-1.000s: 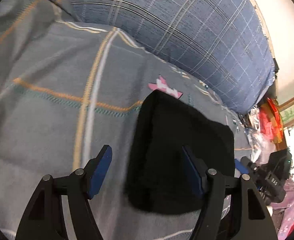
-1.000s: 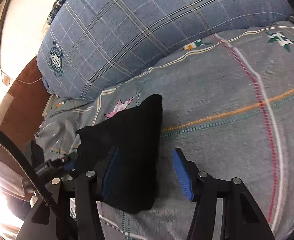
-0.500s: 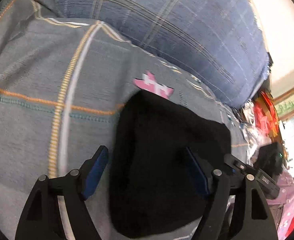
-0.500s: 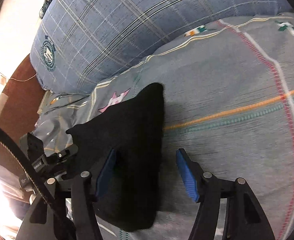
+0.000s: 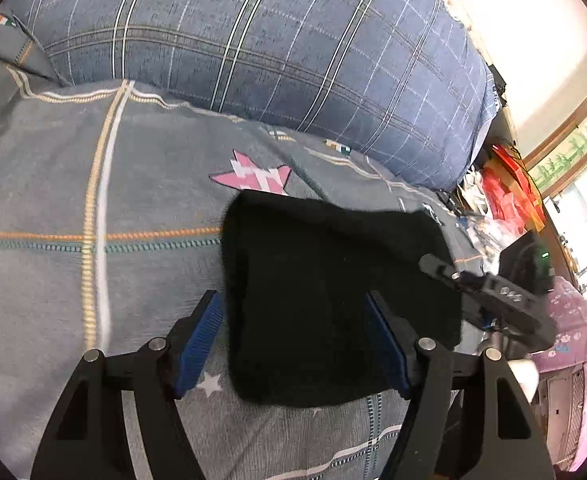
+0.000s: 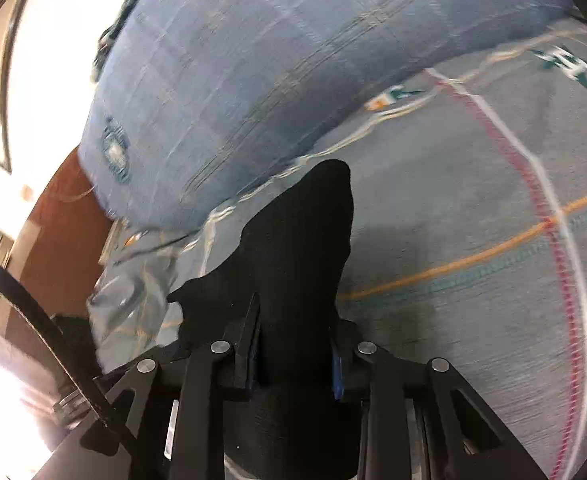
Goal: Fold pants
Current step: 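Grasp the bundle edge with the right gripper while the left gripper grasps beside it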
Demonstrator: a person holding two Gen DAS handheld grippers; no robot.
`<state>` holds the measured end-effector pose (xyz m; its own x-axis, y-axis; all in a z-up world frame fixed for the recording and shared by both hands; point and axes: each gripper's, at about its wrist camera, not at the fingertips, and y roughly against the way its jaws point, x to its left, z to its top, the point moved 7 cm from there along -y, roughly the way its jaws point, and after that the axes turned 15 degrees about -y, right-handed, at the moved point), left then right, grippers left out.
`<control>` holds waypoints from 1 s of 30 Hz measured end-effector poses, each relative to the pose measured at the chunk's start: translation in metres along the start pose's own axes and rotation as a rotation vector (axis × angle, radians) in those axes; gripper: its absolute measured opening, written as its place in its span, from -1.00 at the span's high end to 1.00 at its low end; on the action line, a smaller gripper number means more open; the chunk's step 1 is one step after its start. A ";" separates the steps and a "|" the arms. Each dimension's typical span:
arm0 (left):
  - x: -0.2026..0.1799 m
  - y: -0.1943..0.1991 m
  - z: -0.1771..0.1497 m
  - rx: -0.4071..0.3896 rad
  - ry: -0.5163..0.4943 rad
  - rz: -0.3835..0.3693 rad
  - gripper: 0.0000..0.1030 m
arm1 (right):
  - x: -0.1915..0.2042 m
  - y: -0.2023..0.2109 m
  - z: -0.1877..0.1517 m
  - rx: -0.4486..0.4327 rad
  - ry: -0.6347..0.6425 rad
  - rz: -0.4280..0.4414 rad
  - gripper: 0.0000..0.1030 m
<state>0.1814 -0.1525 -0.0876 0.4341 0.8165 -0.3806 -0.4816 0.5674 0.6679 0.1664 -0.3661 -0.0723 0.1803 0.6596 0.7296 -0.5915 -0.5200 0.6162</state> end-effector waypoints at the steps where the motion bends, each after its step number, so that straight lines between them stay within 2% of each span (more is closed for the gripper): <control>1: 0.002 0.000 0.001 -0.002 0.010 0.007 -0.38 | -0.009 -0.001 0.002 0.000 -0.026 -0.006 0.44; 5: 0.016 -0.013 -0.002 0.024 0.067 -0.016 -0.38 | -0.024 -0.003 0.004 0.008 -0.062 0.006 0.42; 8: 0.018 -0.029 -0.001 0.063 0.055 -0.039 -0.38 | -0.023 -0.004 0.004 0.009 -0.033 -0.004 0.34; 11: 0.016 -0.052 -0.002 0.123 0.079 -0.136 -0.42 | -0.025 -0.008 0.005 0.029 -0.035 -0.009 0.21; 14: 0.004 -0.058 0.002 0.115 0.055 -0.185 -0.56 | -0.028 -0.014 0.007 0.051 -0.053 -0.001 0.11; 16: -0.003 -0.063 0.002 0.130 0.027 -0.147 -0.54 | -0.030 -0.017 0.007 0.056 -0.068 0.011 0.11; 18: -0.012 -0.061 0.002 0.141 -0.026 -0.109 0.01 | -0.028 -0.017 0.006 0.055 -0.073 0.028 0.20; 20: -0.015 -0.053 0.003 0.127 -0.017 -0.125 0.19 | -0.019 -0.013 0.004 0.036 -0.041 0.020 0.34; 25: -0.018 -0.024 0.006 0.072 0.023 -0.134 0.21 | 0.021 0.006 -0.005 -0.017 0.084 -0.010 0.39; 30: -0.027 0.023 0.017 -0.027 0.026 -0.135 0.21 | 0.067 0.033 -0.014 -0.066 0.168 0.025 0.39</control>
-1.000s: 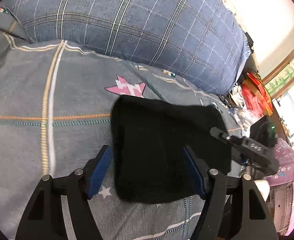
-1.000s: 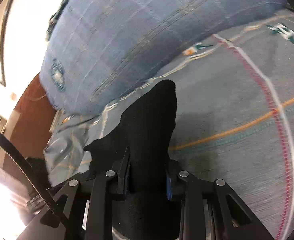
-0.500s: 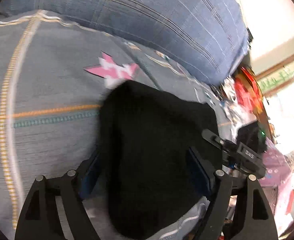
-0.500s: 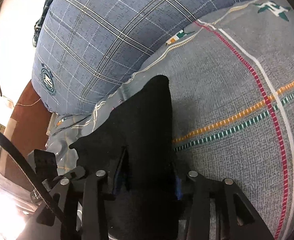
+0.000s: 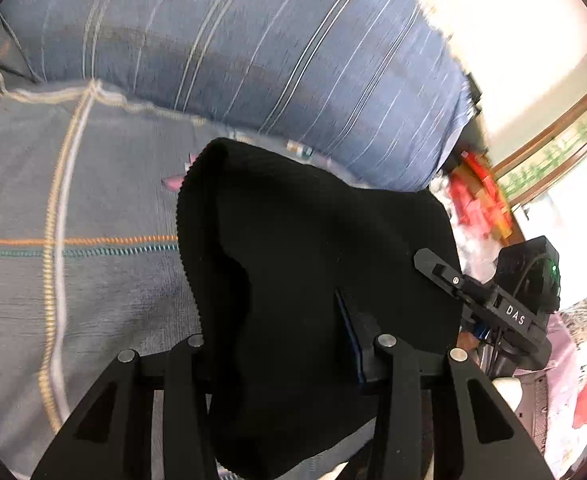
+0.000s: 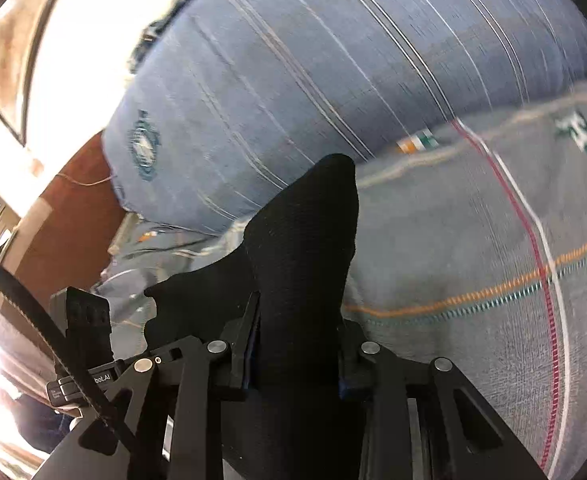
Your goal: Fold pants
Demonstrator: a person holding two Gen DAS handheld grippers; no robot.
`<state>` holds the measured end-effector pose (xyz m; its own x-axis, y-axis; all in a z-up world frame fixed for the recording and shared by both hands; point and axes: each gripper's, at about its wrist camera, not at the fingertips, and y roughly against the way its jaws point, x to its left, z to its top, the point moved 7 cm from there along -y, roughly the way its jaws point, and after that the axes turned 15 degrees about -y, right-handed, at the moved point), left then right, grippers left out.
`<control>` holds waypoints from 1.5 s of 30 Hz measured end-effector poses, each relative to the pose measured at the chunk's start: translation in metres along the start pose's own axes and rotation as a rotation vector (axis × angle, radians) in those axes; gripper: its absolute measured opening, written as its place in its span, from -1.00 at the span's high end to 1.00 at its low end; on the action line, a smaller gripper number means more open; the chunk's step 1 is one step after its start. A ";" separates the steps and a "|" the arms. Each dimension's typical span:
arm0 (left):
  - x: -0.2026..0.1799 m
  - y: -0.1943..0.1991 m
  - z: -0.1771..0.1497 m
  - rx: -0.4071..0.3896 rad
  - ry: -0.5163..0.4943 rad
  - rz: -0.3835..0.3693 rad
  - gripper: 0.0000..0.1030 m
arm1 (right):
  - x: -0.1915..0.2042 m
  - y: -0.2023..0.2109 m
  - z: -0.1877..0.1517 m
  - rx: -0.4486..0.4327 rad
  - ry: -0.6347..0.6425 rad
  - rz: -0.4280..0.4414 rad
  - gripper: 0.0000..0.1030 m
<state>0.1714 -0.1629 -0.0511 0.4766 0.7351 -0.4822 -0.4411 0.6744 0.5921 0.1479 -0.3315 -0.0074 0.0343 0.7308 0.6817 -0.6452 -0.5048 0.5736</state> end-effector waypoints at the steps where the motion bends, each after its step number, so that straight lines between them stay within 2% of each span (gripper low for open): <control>1: -0.003 0.009 0.003 -0.019 -0.004 0.001 0.21 | 0.009 0.005 0.000 -0.005 0.015 0.009 0.39; 7: 0.002 0.048 0.023 -0.088 -0.013 0.040 0.20 | 0.058 0.013 0.004 -0.005 0.077 0.051 0.39; 14: 0.052 0.047 0.040 -0.087 0.056 0.080 0.20 | 0.084 -0.029 0.014 0.033 0.120 0.036 0.39; 21: 0.108 0.015 0.040 -0.036 0.139 0.127 0.20 | 0.069 -0.092 0.017 0.096 0.086 -0.015 0.39; 27: 0.137 -0.013 0.039 0.006 0.176 0.145 0.20 | 0.047 -0.129 0.019 0.139 0.046 -0.046 0.38; 33: 0.148 -0.035 0.031 0.042 0.196 0.139 0.20 | 0.023 -0.147 0.020 0.163 0.015 -0.071 0.39; 38: 0.152 -0.040 0.028 0.036 0.208 0.132 0.19 | 0.010 -0.153 0.018 0.172 -0.014 -0.070 0.38; 42: 0.155 -0.043 0.026 0.041 0.214 0.138 0.11 | 0.004 -0.156 0.018 0.174 -0.026 -0.078 0.35; 45: 0.160 -0.048 0.024 0.038 0.239 0.125 0.01 | -0.003 -0.160 0.017 0.182 -0.041 -0.084 0.25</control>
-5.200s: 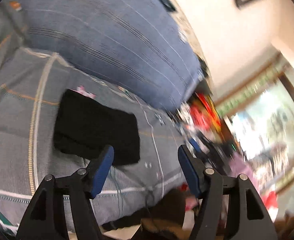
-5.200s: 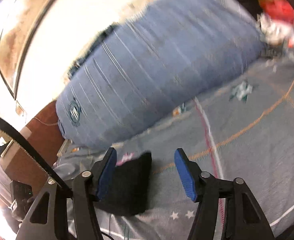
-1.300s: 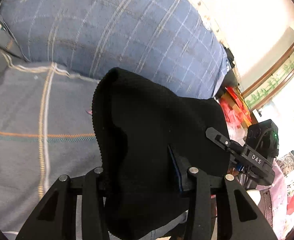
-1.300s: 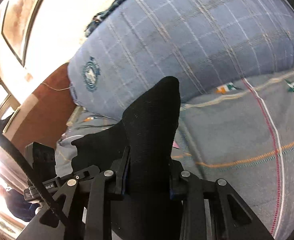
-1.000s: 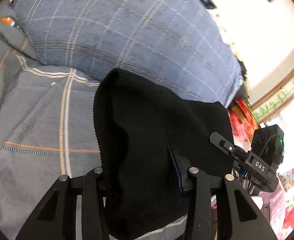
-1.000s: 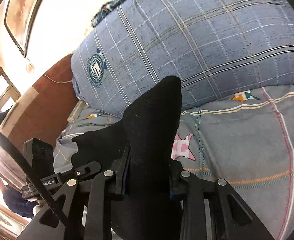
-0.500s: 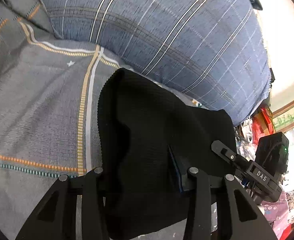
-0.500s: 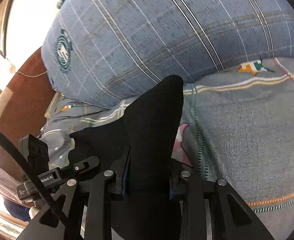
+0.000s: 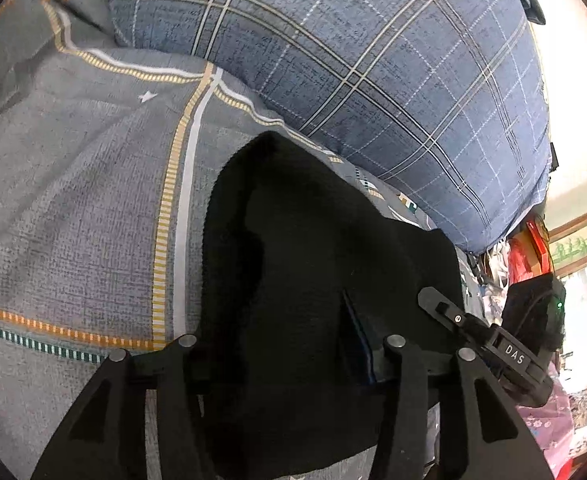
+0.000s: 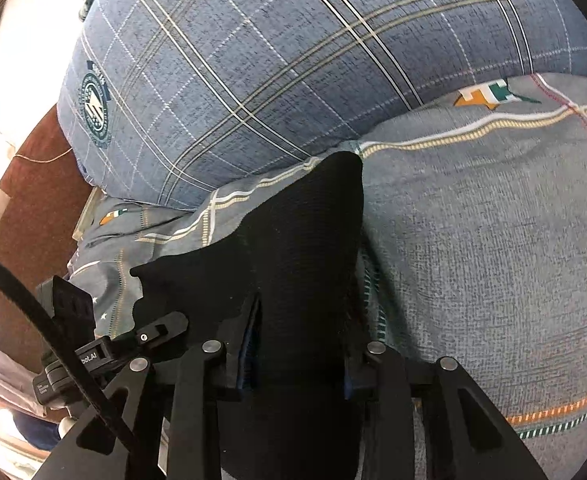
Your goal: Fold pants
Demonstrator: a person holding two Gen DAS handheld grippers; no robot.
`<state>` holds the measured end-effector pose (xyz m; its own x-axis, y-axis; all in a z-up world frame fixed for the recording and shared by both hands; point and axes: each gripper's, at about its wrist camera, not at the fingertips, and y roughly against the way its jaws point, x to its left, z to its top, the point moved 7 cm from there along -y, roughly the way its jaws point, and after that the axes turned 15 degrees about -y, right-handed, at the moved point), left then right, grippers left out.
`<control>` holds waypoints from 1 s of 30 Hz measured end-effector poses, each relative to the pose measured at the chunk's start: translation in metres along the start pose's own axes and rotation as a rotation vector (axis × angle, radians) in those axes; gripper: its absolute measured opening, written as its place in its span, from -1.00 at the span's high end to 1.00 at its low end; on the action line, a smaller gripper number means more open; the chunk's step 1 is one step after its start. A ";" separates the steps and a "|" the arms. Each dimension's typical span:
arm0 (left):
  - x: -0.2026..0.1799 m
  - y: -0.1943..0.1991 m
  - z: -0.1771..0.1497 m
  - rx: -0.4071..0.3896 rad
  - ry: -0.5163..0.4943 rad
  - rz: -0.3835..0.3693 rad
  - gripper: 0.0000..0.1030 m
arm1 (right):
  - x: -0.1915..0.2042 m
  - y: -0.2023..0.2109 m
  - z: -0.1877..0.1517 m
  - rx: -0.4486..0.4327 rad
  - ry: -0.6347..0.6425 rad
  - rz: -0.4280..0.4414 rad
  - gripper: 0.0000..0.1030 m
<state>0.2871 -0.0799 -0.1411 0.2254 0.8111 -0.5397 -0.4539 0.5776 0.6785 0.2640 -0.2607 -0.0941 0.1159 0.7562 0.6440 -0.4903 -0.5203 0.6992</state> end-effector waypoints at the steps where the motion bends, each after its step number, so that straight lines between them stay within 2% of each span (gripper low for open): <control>1: 0.002 -0.002 -0.001 0.000 0.009 -0.009 -0.01 | -0.002 -0.001 0.000 -0.001 -0.004 0.002 0.20; 3: 0.004 -0.003 -0.003 -0.010 0.022 -0.025 -0.05 | -0.010 -0.004 0.001 0.006 -0.026 0.006 0.12; 5: 0.003 -0.003 -0.003 -0.013 0.023 -0.032 -0.05 | -0.020 -0.006 0.001 0.014 -0.064 0.026 -0.05; 8: 0.002 0.001 -0.004 0.005 0.035 -0.031 -0.05 | -0.026 -0.005 0.003 0.016 -0.120 0.082 -0.09; 10: 0.000 0.017 -0.003 -0.010 0.035 -0.032 -0.05 | -0.026 0.000 0.004 0.008 -0.129 0.074 -0.13; 15: -0.005 0.074 0.003 -0.110 0.002 -0.030 -0.06 | -0.016 0.047 0.016 -0.119 -0.089 0.078 -0.18; 18: -0.010 0.090 0.015 -0.158 0.015 -0.056 -0.10 | -0.001 0.073 0.023 -0.180 -0.044 0.102 -0.20; 21: -0.020 0.079 0.032 -0.158 0.025 -0.079 -0.18 | 0.020 0.070 0.024 -0.123 -0.053 0.190 -0.20; 23: -0.021 0.059 0.040 -0.129 0.025 -0.061 -0.19 | 0.031 0.053 0.023 -0.062 -0.056 0.214 -0.20; 27: 0.006 0.017 0.038 -0.047 0.098 -0.004 -0.18 | 0.020 0.020 0.032 -0.045 -0.096 0.148 -0.20; 30: 0.016 0.012 0.033 -0.075 0.131 -0.032 -0.18 | 0.002 0.001 0.037 -0.014 -0.178 0.158 -0.16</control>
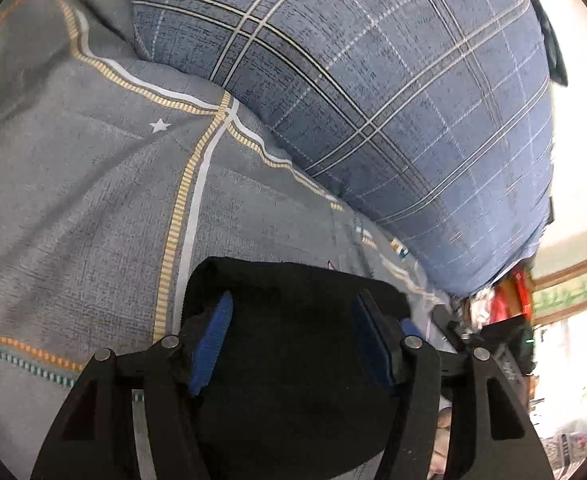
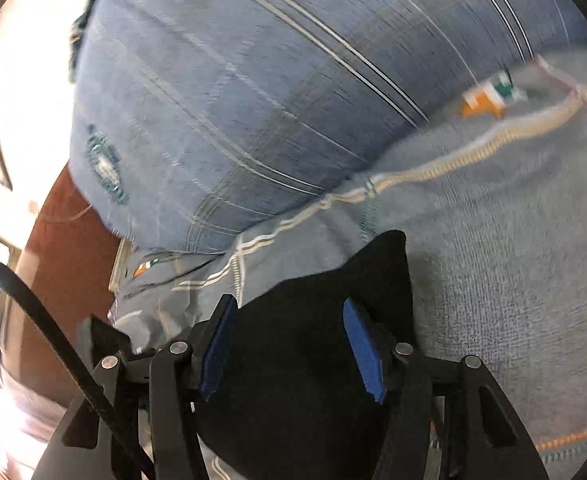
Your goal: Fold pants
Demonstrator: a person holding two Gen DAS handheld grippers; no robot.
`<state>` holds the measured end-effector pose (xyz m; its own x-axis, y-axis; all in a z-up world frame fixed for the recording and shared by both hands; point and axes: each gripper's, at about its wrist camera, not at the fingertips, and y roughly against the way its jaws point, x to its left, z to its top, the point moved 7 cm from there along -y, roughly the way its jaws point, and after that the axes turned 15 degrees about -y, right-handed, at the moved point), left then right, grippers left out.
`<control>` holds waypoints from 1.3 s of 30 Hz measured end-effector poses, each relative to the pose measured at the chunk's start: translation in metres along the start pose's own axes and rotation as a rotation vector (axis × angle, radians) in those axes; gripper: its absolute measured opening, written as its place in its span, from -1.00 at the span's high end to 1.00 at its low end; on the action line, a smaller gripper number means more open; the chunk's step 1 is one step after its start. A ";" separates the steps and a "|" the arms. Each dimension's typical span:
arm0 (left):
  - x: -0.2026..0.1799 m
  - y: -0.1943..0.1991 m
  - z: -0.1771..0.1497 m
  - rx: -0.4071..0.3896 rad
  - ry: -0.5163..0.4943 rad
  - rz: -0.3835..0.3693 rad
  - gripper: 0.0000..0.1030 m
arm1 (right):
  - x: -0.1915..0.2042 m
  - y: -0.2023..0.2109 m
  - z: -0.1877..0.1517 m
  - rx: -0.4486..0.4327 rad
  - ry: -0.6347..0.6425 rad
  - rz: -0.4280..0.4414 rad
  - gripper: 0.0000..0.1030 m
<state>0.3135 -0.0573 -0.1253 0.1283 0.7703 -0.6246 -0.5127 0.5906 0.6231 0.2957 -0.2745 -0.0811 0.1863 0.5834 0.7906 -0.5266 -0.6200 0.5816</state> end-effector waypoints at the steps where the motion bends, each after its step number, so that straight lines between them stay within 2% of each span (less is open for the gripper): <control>1: -0.001 0.001 0.000 -0.004 -0.003 -0.008 -0.18 | -0.005 -0.002 0.001 0.001 -0.016 0.009 -0.16; 4: 0.001 0.004 -0.001 -0.007 -0.001 -0.037 -0.18 | -0.014 -0.001 0.004 0.000 -0.056 0.062 -0.15; 6: 0.004 0.009 0.000 -0.013 0.035 -0.069 -0.18 | -0.018 0.002 0.008 -0.005 -0.109 0.115 -0.15; 8: 0.004 0.018 0.000 -0.018 0.061 -0.075 -0.18 | -0.017 0.009 0.008 -0.016 -0.120 0.123 -0.17; 9: 0.002 0.025 0.000 -0.023 0.049 -0.064 -0.18 | -0.011 0.017 0.006 -0.031 -0.089 0.105 -0.17; 11: -0.009 0.042 -0.004 -0.039 -0.006 -0.036 -0.18 | 0.001 0.032 0.000 -0.052 -0.026 0.085 -0.31; 15: -0.033 0.071 -0.023 -0.067 -0.096 0.007 -0.20 | 0.019 0.072 -0.030 -0.098 0.100 0.064 -0.39; 21: -0.057 0.113 -0.078 -0.126 -0.208 0.178 -0.22 | 0.013 0.118 -0.089 -0.175 0.172 0.028 -0.41; 25: -0.074 0.146 -0.109 -0.219 -0.319 0.345 -0.25 | 0.006 0.136 -0.125 -0.223 0.212 -0.011 -0.41; 27: -0.080 0.167 -0.121 -0.286 -0.372 0.445 -0.40 | 0.004 0.144 -0.143 -0.250 0.246 -0.039 -0.41; 29: -0.078 0.186 -0.131 -0.335 -0.385 0.495 -0.50 | 0.004 0.150 -0.160 -0.274 0.277 -0.071 -0.42; 32: -0.080 0.207 -0.142 -0.383 -0.385 0.537 -0.62 | 0.003 0.152 -0.179 -0.292 0.301 -0.107 -0.43; 35: -0.084 0.219 -0.149 -0.398 -0.405 0.588 -0.65 | 0.005 0.149 -0.194 -0.285 0.325 -0.125 -0.45; 39: -0.094 0.226 -0.158 -0.396 -0.420 0.565 -0.67 | 0.003 0.148 -0.209 -0.280 0.335 -0.150 -0.49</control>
<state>0.0514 -0.0338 -0.0005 0.0270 0.9996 0.0130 -0.8482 0.0160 0.5294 0.0451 -0.2544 -0.0326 0.0238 0.8218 0.5693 -0.7270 -0.3767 0.5741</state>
